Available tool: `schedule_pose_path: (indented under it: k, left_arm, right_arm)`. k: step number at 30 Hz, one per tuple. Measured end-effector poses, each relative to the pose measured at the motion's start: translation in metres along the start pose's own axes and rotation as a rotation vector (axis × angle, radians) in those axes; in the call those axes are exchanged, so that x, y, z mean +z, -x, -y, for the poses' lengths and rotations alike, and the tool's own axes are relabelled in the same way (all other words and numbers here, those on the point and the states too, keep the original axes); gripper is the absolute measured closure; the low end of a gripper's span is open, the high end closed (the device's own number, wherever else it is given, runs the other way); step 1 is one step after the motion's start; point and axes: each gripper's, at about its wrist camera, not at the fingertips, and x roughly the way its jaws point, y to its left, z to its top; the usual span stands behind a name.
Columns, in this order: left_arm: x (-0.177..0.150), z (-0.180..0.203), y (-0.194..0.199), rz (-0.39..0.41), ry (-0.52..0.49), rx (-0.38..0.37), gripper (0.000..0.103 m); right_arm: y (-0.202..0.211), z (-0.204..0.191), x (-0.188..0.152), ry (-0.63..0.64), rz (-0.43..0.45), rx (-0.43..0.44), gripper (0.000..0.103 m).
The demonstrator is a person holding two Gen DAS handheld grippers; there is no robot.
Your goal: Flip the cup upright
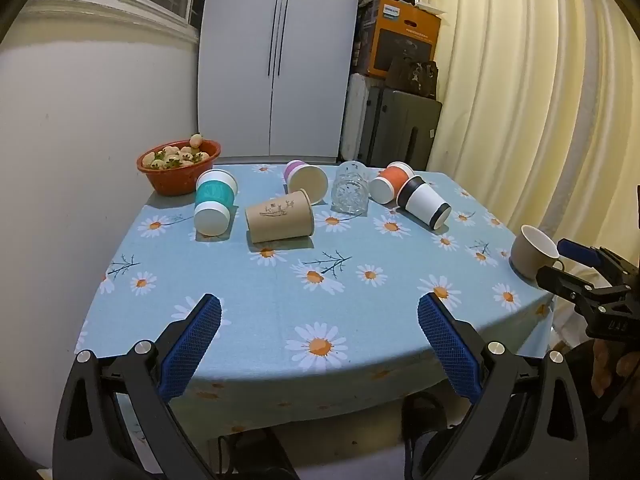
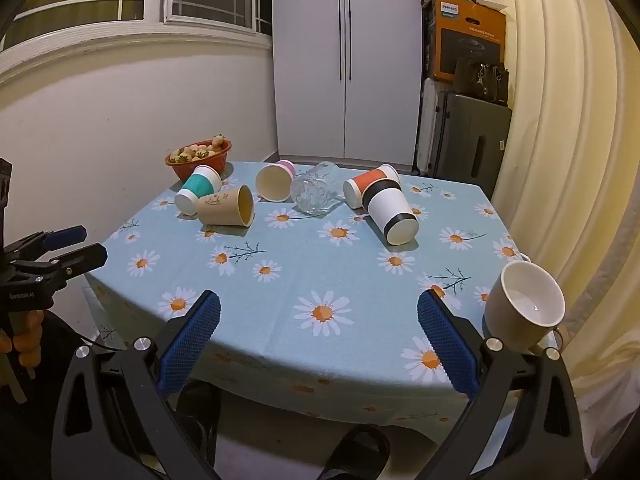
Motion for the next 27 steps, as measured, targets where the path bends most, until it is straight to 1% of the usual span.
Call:
schedule_pose_path:
  k: [9, 11, 13, 16, 19, 27]
  left_arm:
    - [0.0001, -0.0047, -0.0004, 0.001, 0.018, 0.007, 0.007]
    - [0.0002, -0.0013, 0.0005, 0.000, 0.001, 0.002, 0.007]
    - [0.0006, -0.0033, 0.0016, 0.006, 0.006, 0.012, 0.007]
    - [0.0012, -0.0088, 0.0017, 0.001, 0.024, 0.008, 0.007]
    - [-0.0013, -0.0052, -0.0033, 0.000, 0.027, 0.002, 0.007]
    - [-0.0003, -0.0065, -0.0016, -0.003, 0.017, 0.002, 0.007]
  right_arm:
    - [0.0007, -0.0021, -0.0008, 0.005, 0.000, -0.008, 0.005]
    - [-0.0008, -0.0046, 0.0010, 0.007, -0.005, -0.009, 0.005]
    - [0.0002, -0.0049, 0.0026, 0.004, -0.009, -0.005, 0.005]
    - [-0.0012, -0.0039, 0.0019, -0.001, -0.007, -0.001, 0.005]
    - [-0.0001, -0.0016, 0.0003, -0.002, -0.003, 0.000, 0.005]
    - [0.0015, -0.0020, 0.0006, -0.003, 0.004, 0.001, 0.005]
